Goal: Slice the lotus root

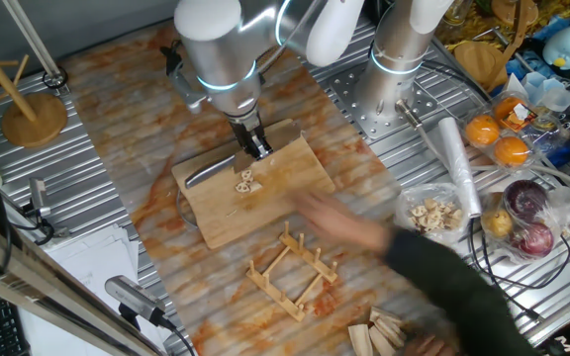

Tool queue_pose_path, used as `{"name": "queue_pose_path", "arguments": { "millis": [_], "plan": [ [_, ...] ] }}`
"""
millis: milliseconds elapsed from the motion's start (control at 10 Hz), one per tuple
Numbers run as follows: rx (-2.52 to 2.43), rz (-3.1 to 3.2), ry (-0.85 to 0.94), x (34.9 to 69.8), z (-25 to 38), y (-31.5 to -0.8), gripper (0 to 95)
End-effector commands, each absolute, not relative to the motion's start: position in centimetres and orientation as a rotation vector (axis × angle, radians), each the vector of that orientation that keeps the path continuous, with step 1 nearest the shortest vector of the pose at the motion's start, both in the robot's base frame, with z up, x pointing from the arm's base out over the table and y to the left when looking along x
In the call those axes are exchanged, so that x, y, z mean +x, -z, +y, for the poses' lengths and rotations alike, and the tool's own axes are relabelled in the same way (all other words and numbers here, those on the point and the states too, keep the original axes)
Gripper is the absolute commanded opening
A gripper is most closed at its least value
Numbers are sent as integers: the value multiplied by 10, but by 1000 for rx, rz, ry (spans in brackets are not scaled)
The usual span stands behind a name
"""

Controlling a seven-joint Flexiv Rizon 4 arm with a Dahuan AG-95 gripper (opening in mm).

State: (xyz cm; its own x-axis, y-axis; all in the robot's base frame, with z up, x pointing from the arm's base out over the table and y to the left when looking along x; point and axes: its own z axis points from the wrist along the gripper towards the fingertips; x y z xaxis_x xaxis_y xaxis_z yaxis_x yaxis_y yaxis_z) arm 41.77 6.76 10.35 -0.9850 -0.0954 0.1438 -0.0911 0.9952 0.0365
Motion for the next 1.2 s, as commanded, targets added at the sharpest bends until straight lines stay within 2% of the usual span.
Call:
{"name": "queue_pose_path", "arguments": {
  "millis": [100,700,1200],
  "plan": [
    [174,-2994,76,417,67,-104,0],
    [191,-3004,62,417,67,-104,0],
    [518,-2993,-2,417,67,-104,0]
  ]
}}
